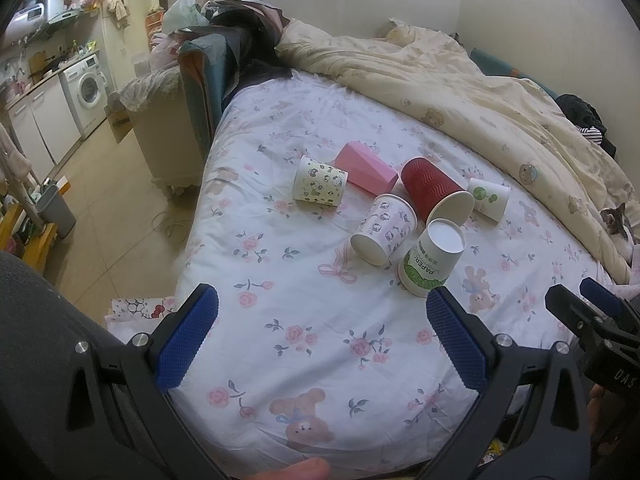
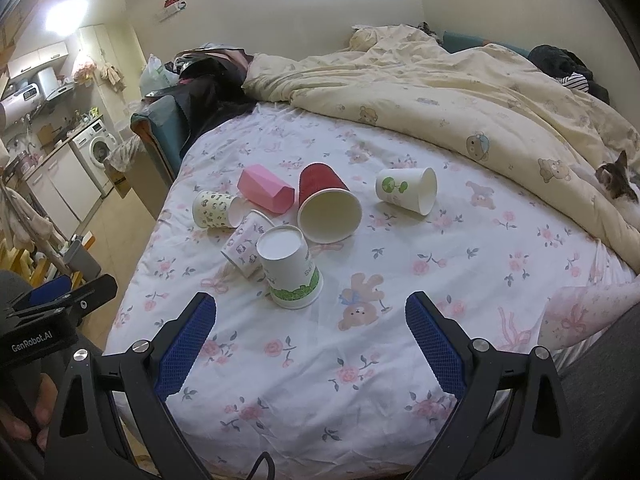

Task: Flip cup upside down

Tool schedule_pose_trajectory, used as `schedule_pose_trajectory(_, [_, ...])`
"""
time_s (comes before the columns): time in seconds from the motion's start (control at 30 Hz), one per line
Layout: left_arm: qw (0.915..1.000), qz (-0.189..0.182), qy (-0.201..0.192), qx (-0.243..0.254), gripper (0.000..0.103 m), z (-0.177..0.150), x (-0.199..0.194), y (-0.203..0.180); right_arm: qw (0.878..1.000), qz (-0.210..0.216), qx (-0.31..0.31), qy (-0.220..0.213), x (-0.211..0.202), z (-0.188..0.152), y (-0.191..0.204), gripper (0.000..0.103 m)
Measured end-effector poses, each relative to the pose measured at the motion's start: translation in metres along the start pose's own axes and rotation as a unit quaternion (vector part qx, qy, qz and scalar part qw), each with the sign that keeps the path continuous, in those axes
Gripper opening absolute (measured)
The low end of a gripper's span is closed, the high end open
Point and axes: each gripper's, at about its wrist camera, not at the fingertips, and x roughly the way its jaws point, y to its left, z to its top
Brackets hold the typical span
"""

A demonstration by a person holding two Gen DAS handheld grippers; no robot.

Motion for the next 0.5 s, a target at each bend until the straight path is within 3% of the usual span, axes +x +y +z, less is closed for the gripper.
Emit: schedule_pose_trajectory(0.5, [1.0000,0.000,0.002,0.000,0.103,-0.0006,0.0006,-0.0004,1.000,-0.001,-0.002,-0.001,0.0000,0.0004,0.0012,0.098])
